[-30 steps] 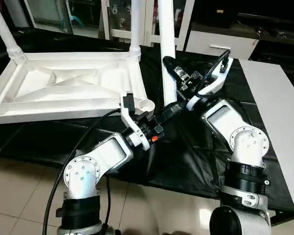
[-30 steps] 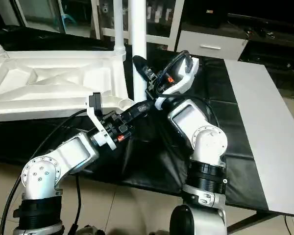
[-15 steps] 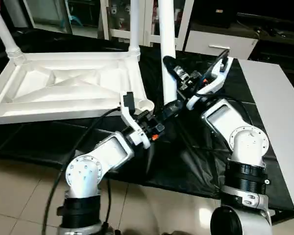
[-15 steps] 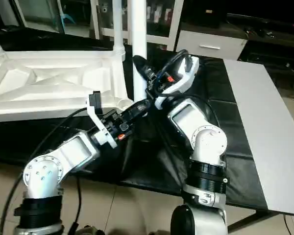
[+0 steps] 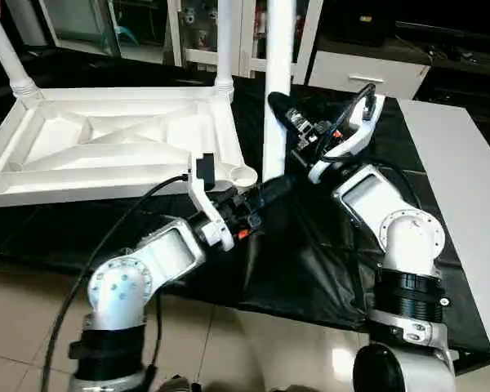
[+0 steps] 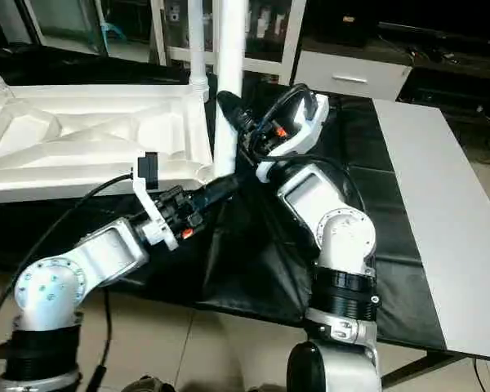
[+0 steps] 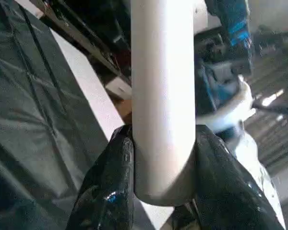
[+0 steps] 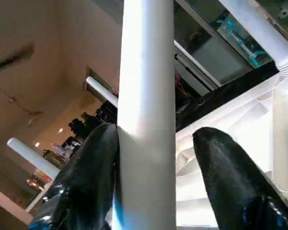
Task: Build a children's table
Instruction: Pick table leg
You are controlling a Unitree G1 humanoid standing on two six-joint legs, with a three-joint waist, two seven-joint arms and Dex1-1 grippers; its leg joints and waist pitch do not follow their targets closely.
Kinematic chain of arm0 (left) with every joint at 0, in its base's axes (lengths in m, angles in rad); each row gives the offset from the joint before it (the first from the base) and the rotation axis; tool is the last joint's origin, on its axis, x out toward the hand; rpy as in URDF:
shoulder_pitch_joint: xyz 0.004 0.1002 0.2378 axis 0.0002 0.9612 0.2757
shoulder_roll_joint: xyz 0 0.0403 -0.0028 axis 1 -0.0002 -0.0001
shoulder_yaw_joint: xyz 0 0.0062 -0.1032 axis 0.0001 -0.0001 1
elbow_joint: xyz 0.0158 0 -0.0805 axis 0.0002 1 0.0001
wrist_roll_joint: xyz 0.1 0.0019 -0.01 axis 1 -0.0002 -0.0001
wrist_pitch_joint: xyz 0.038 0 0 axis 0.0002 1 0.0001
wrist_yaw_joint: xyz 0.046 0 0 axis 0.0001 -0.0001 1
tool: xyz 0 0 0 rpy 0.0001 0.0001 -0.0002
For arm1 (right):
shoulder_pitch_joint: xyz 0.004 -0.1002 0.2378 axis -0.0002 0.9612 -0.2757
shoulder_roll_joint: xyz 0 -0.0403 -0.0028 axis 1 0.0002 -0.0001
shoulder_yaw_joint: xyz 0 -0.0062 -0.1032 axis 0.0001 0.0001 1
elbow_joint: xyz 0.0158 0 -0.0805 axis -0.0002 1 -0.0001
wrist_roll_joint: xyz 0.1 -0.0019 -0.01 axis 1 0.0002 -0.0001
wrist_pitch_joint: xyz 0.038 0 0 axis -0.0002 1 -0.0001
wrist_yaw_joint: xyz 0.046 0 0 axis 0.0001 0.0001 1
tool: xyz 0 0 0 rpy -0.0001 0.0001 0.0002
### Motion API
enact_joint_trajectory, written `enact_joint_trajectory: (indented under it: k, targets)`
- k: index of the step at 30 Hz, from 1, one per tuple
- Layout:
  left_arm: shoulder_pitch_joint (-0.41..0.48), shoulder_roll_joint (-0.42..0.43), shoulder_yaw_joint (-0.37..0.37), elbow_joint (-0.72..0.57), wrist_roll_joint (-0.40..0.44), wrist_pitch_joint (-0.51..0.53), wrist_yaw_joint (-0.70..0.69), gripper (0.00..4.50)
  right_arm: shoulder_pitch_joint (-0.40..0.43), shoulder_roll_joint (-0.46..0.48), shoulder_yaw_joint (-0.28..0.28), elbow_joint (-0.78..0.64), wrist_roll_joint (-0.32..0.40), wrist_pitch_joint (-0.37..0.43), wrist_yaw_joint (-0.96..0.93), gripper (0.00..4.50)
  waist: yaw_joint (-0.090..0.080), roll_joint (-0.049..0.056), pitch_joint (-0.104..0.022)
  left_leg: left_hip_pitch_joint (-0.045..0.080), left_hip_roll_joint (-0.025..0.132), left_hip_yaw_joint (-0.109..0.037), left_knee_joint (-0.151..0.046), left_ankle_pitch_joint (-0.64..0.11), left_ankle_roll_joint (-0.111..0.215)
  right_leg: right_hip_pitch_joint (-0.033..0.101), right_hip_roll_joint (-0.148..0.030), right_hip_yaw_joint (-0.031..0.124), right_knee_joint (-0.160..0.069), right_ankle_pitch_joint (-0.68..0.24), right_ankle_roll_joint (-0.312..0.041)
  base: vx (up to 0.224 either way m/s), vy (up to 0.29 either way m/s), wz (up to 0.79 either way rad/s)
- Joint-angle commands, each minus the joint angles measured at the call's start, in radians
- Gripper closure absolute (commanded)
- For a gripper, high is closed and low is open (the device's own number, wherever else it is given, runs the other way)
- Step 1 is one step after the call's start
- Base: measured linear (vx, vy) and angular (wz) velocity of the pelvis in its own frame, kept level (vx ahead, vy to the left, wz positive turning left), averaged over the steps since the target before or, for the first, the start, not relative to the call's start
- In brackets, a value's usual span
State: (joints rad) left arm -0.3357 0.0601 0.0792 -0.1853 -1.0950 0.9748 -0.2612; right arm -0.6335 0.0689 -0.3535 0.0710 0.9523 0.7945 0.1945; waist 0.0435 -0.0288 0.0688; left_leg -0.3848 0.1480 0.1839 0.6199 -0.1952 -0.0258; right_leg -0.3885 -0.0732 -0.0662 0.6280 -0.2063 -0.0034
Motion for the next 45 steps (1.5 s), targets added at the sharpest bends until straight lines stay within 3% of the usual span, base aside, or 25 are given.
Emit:
enact_joint_trajectory:
  k: [1, 3, 5, 7, 10, 12, 13, 15, 18, 19, 24, 25, 26, 28, 35, 45]
  targets:
    - [-0.003, 0.008, -0.021, -0.060, -0.020, 0.020, -0.043, 3.15, -0.014, -0.023, -0.031, 0.021, -0.003, -0.009, -0.014, 1.34, 0.001, 0.018, -0.074, 0.021, 0.073, -0.031, -0.084, -0.104, -0.082, 0.049, -0.069, 0.057, -0.063, -0.045, -0.147, 0.000, 0.000, 0.00]
    - [0.005, 0.057, -0.026, -0.089, -0.036, 0.052, -0.083, 3.15, -0.023, -0.087, -0.051, 0.047, -0.030, -0.027, 0.000, 1.20, 0.002, 0.018, -0.075, 0.022, 0.072, -0.030, -0.083, -0.101, -0.081, 0.050, -0.069, 0.057, -0.063, -0.046, -0.150, 0.000, 0.000, 0.00]
    - [0.014, 0.127, -0.034, -0.109, -0.027, 0.077, -0.129, 3.15, -0.033, -0.181, -0.040, 0.073, -0.106, -0.069, 0.045, 1.07, 0.005, 0.016, -0.075, 0.022, 0.071, -0.029, -0.082, -0.099, -0.083, 0.050, -0.066, 0.056, -0.062, -0.052, -0.148, 0.000, 0.000, 0.00]
    - [0.017, 0.149, -0.034, -0.113, -0.022, 0.081, -0.146, 3.15, -0.040, -0.210, -0.042, 0.084, -0.119, -0.076, 0.059, 0.82, 0.010, 0.017, -0.075, 0.023, 0.068, -0.026, -0.079, -0.089, -0.086, 0.048, -0.066, 0.057, -0.062, -0.061, -0.141, 0.000, 0.000, 0.00]
    - [0.021, 0.202, -0.044, -0.128, -0.019, 0.088, -0.206, 3.15, -0.061, -0.275, -0.041, 0.132, -0.151, -0.092, 0.085, 0.58, 0.011, 0.009, -0.076, 0.020, 0.068, -0.024, -0.076, -0.071, -0.057, 0.051, -0.067, 0.058, -0.062, -0.039, -0.168, 0.000, 0.000, 0.00]
    - [0.021, 0.202, -0.044, -0.128, -0.019, 0.088, -0.206, 3.15, -0.061, -0.275, -0.041, 0.132, -0.151, -0.092, 0.085, 0.47, 0.008, 0.011, -0.075, 0.017, 0.068, -0.025, -0.076, -0.072, -0.049, 0.053, -0.068, 0.057, -0.061, -0.051, -0.181, 0.000, 0.000, 0.00]
    - [0.023, 0.244, -0.053, -0.144, -0.022, 0.100, -0.256, 3.15, -0.086, -0.319, -0.040, 0.182, -0.169, -0.101, 0.093, 0.34, 0.006, 0.010, -0.075, 0.019, 0.068, -0.025, -0.075, -0.078, -0.046, 0.053, -0.068, 0.057, -0.061, -0.065, -0.188, 0.000, 0.000, 0.00]
    - [0.022, 0.265, -0.057, -0.149, -0.021, 0.102, -0.278, 3.15, -0.102, -0.337, -0.039, 0.214, -0.176, -0.107, 0.087, 0.26, 0.005, 0.004, -0.074, 0.020, 0.066, -0.022, -0.074, -0.084, -0.040, 0.050, -0.067, 0.057, -0.065, -0.093, -0.193, 0.000, 0.000, 0.00]
    - [0.020, 0.295, -0.057, -0.149, -0.016, 0.097, -0.309, 3.15, -0.124, -0.357, -0.040, 0.263, -0.192, -0.124, 0.071, 0.01, 0.005, 0.008, -0.074, 0.021, 0.068, -0.022, -0.073, -0.089, -0.039, 0.048, -0.067, 0.056, -0.063, -0.110, -0.202, 0.000, 0.000, 0.00]
    - [0.019, 0.306, -0.055, -0.149, -0.011, 0.093, -0.321, 3.15, -0.130, -0.358, -0.045, 0.278, -0.197, -0.131, 0.066, 0.01, 0.005, 0.005, -0.074, 0.021, 0.068, -0.022, -0.072, -0.083, -0.034, 0.048, -0.068, 0.057, -0.062, -0.103, -0.206, 0.000, 0.000, 0.00]
    - [0.011, 0.355, -0.035, -0.120, 0.036, 0.050, -0.354, 3.15, -0.156, -0.351, -0.069, 0.341, -0.217, -0.170, 0.048, 0.00, 0.004, 0.008, -0.076, 0.022, 0.068, -0.021, -0.071, -0.076, -0.029, 0.047, -0.067, 0.056, -0.062, -0.097, -0.209, 0.000, 0.000, 0.00]
    - [0.011, 0.355, -0.035, -0.120, 0.036, 0.050, -0.354, 3.15, -0.156, -0.351, -0.069, 0.341, -0.217, -0.170, 0.048, 0.00, 0.003, 0.007, -0.077, 0.021, 0.068, -0.022, -0.071, -0.069, -0.027, 0.049, -0.067, 0.056, -0.059, -0.083, -0.212, 0.000, 0.000, 0.00]
    - [0.008, 0.365, -0.020, -0.106, 0.049, 0.034, -0.352, 3.15, -0.153, -0.343, -0.066, 0.340, -0.218, -0.171, 0.050, 0.00, 0.002, -0.002, -0.077, 0.021, 0.068, -0.020, -0.071, -0.067, -0.024, 0.049, -0.066, 0.056, -0.060, -0.080, -0.213, 0.000, 0.000, 0.00]
    - [0.007, 0.371, -0.004, -0.095, 0.058, 0.020, -0.351, 3.15, -0.150, -0.339, -0.059, 0.338, -0.215, -0.170, 0.058, 0.00, 0.003, 0.003, -0.077, 0.020, 0.068, -0.021, -0.071, -0.059, -0.018, 0.049, -0.068, 0.056, -0.057, -0.076, -0.217, 0.000, 0.000, 0.00]
    - [0.005, 0.362, 0.051, -0.051, 0.077, -0.019, -0.302, 3.15, -0.140, -0.300, -0.070, 0.330, -0.180, -0.168, 0.057, 0.60, 0.004, 0.006, -0.078, 0.022, 0.071, -0.020, -0.072, -0.066, -0.017, 0.048, -0.068, 0.056, -0.056, -0.070, -0.227, 0.000, 0.000, 0.00]
    - [-0.013, 0.245, 0.159, 0.017, 0.007, -0.095, -0.227, 3.15, -0.160, -0.228, -0.126, 0.335, -0.140, -0.209, -0.013, 1.51, 0.006, 0.009, -0.079, 0.022, 0.071, -0.021, -0.072, -0.070, -0.024, 0.049, -0.070, 0.056, -0.055, -0.049, -0.228, 0.000, 0.000, 0.00]
